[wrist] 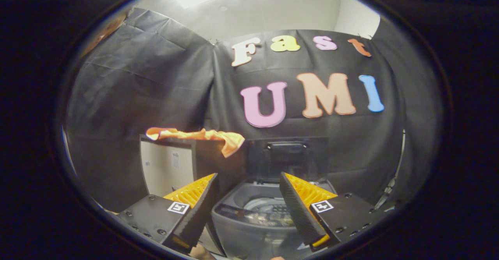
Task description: Put the clothes into the washing machine and then close the washing machine lid.
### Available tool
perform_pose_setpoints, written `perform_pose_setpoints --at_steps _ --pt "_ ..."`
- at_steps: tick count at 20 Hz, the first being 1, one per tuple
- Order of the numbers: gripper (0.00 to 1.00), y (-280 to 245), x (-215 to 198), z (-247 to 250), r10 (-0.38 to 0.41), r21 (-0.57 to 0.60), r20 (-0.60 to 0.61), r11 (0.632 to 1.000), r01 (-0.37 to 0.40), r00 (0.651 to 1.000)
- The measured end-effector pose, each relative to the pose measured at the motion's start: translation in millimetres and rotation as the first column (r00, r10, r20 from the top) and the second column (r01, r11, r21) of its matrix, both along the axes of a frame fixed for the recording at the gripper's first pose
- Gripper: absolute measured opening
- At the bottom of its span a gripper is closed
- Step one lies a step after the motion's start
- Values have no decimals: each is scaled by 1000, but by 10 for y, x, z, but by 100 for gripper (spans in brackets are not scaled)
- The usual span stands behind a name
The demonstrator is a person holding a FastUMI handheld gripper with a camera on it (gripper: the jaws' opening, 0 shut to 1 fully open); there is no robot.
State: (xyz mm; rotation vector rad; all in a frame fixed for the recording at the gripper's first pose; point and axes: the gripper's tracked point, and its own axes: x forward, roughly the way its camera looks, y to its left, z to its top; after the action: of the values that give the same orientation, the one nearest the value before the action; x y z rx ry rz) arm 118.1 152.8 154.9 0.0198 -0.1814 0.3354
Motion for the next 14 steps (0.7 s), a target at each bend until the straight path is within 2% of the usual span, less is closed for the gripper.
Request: perform_pose_setpoints --at_steps 6,14 --pt "97 873 575 731 145 -18 -9 989 -145 989" --pt "98 1939 1212 1105 212 -8 -169 976 -216 963"
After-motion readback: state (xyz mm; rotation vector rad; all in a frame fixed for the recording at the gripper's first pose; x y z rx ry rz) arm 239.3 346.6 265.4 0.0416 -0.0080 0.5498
